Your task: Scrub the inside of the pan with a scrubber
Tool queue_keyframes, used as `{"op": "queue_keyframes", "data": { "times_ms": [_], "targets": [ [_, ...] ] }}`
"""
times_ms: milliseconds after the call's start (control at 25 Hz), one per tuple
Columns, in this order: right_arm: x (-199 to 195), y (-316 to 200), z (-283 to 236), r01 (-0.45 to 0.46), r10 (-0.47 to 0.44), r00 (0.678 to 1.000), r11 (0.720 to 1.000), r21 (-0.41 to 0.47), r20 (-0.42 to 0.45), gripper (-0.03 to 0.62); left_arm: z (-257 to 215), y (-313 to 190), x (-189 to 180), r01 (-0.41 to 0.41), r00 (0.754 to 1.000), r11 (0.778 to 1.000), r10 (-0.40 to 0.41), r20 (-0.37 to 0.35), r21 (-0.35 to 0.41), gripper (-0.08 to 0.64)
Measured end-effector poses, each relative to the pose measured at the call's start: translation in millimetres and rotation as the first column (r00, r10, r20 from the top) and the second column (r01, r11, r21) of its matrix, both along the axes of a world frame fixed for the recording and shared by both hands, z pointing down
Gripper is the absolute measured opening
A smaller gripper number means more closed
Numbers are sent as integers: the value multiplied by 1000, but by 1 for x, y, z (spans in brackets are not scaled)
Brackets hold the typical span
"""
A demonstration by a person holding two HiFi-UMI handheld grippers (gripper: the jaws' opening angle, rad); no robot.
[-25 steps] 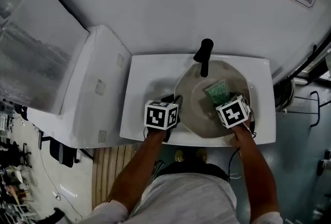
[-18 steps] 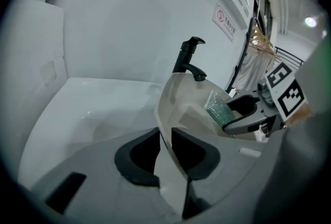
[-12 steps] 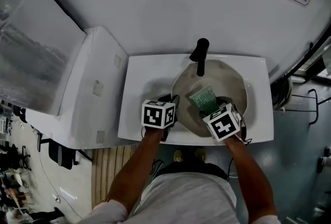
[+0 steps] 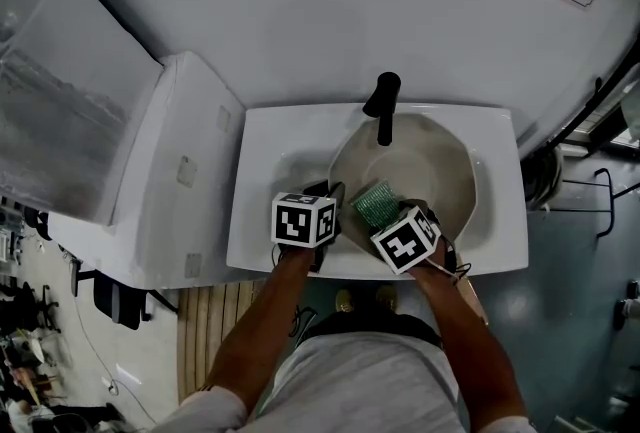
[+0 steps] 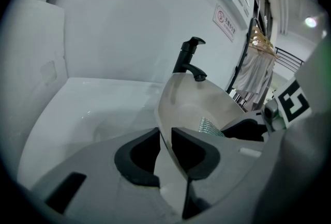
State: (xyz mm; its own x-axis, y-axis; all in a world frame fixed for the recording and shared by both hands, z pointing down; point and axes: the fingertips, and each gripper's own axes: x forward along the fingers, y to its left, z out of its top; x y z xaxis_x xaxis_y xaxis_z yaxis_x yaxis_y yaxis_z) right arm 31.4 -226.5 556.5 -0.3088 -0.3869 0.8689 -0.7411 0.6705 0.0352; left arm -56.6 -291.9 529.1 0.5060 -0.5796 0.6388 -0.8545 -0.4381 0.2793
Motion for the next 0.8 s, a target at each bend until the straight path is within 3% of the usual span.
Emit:
{"op": "queue_keyframes", "data": {
  "times_ms": [440,800],
  "targets": [
    [56,-2,5,-18,17,986,1000,-3,-165,339,0,1,-1,-1,1000,1000,1,1,3,78],
    [66,-5,-18,-31,37,988,999,45,-148,339,-2,1,-1,-2,1000,1000,1,26,13,83]
  ]
}}
